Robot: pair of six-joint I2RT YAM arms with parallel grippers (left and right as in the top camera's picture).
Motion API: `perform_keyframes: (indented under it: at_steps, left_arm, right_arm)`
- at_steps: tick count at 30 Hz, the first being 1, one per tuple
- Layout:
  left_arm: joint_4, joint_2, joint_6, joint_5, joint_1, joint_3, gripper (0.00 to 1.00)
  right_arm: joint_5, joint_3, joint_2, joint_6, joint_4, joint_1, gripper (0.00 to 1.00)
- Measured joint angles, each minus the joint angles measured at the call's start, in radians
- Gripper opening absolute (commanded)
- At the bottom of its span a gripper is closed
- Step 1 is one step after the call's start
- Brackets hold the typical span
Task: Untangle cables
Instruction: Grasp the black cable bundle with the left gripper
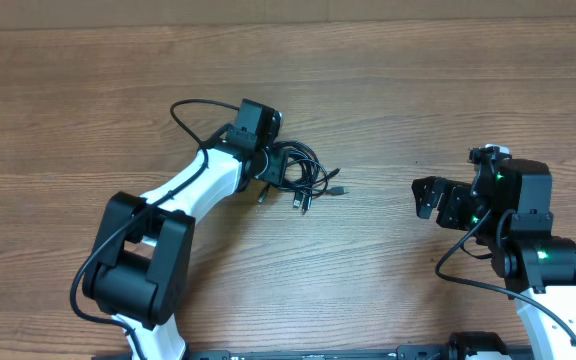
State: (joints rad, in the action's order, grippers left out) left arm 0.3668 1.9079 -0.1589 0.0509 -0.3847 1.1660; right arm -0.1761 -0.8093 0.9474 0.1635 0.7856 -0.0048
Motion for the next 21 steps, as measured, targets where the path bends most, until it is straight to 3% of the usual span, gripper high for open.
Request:
perform_keyframes:
  at_steps: [3, 5, 11, 21]
  left_arm:
    - [0.003, 0.011, 0.0, -0.003, 0.0, 0.0, 0.58]
    - [0.004, 0.017, -0.002, -0.003, 0.0, 0.0, 0.5]
    - [0.01, 0.039, -0.012, -0.007, 0.0, 0.004, 0.04]
    - [0.202, 0.01, -0.011, 0.009, 0.0, 0.156, 0.04]
  right_arm:
    - [0.0, 0.0, 0.0, 0.0, 0.0, 0.0, 1.0]
    - [0.0, 0.0, 0.0, 0.0, 0.0, 0.0, 1.0]
    - [0.0, 0.0, 0.0, 0.0, 0.001, 0.0, 1.0]
    - [-0.042, 0.0, 0.0, 0.0, -0.034, 0.0, 0.98]
